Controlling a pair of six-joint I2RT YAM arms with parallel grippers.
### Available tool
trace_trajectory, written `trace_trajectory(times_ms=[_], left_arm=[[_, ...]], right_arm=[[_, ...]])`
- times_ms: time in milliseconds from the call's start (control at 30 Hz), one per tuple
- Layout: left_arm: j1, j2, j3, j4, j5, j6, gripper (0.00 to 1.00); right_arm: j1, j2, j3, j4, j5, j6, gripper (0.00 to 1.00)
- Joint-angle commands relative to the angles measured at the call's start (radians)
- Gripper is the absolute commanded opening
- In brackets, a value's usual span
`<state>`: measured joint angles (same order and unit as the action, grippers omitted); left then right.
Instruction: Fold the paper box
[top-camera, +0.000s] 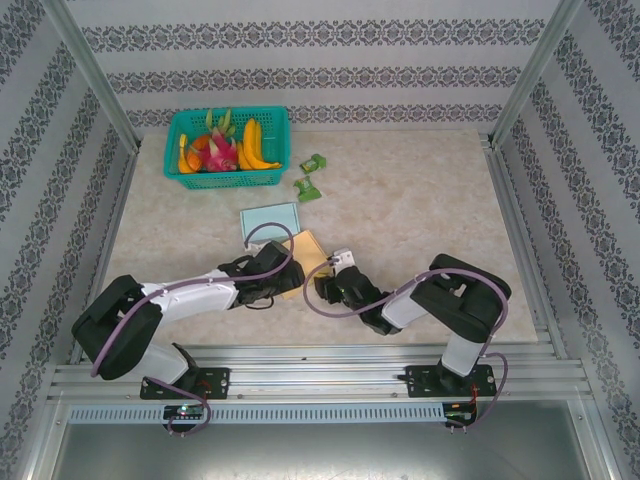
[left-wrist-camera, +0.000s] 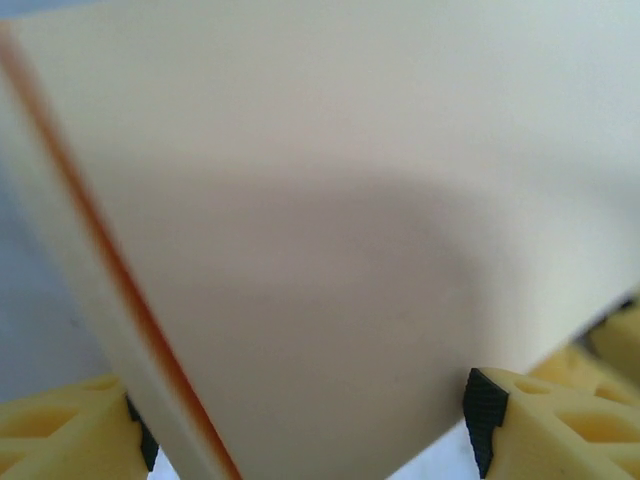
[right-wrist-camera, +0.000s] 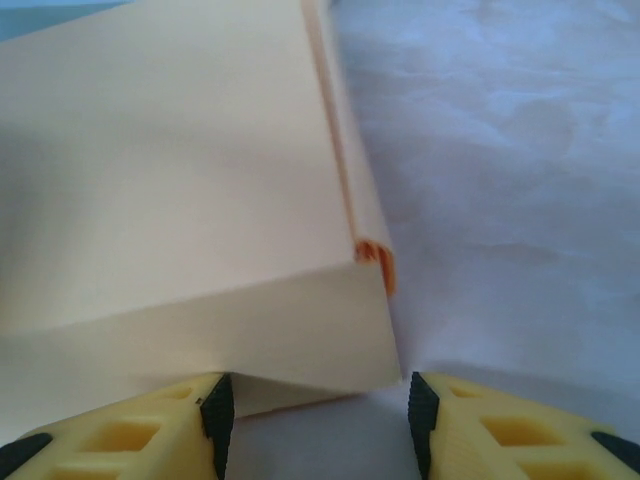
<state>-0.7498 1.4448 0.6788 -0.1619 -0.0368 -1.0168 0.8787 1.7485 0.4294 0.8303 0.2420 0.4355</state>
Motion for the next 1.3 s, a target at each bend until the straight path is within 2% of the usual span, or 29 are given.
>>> trace_trajectory(times_ms=[0,133,267,433,533,600,667,700,767,933,1100,1267], left_arm=[[-0.038,-0.005,0.017,-0.13,0.081,0.038,0.81],[-0.043,-0.053,0.001,-0.127,0.077,0.007,0.87],[-0.043,-0.11,0.003,-0.151,0.059,-0.005,0.89],[-0.041,-0.219,0.05,-0.231,-0.049,0.058,0.89],[0.024,-0.219,0.086,-0.247,-0.071,0.138,0.88],[0.083,-0.199,0.093,-0.206,-0.039,0.186,0.88],[0.13,-0.162,0.089,-0.114,0.009,0.244,0.88],[0.144,-0.135,0.096,-0.079,0.03,0.277,0.88],[0.168,-0.069,0.127,-0.044,0.049,0.339,0.88],[0.184,0.004,0.145,0.075,0.063,0.434,0.88],[0.199,0.074,0.176,0.096,0.07,0.478,0.89],[0.228,0.143,0.189,0.138,0.125,0.496,0.89]], right_arm=[[-0.056,-0.045,-0.004,-0.081,-0.093,0.052,0.52],[-0.121,-0.099,-0.01,-0.183,-0.198,0.096,0.51],[-0.155,-0.159,-0.011,-0.28,-0.254,0.126,0.51],[-0.174,-0.268,-0.035,-0.37,-0.279,0.194,0.47],[-0.177,-0.329,-0.042,-0.418,-0.29,0.248,0.34],[-0.178,-0.356,-0.034,-0.455,-0.306,0.272,0.33],[-0.182,-0.375,-0.026,-0.486,-0.303,0.292,0.28],[-0.186,-0.379,-0.02,-0.499,-0.301,0.298,0.21],[-0.208,-0.369,0.001,-0.526,-0.341,0.316,0.0],[-0.273,-0.284,0.046,-0.488,-0.516,0.375,0.0],[-0.296,-0.207,0.097,-0.473,-0.578,0.395,0.0],[-0.303,-0.143,0.142,-0.46,-0.605,0.406,0.0]])
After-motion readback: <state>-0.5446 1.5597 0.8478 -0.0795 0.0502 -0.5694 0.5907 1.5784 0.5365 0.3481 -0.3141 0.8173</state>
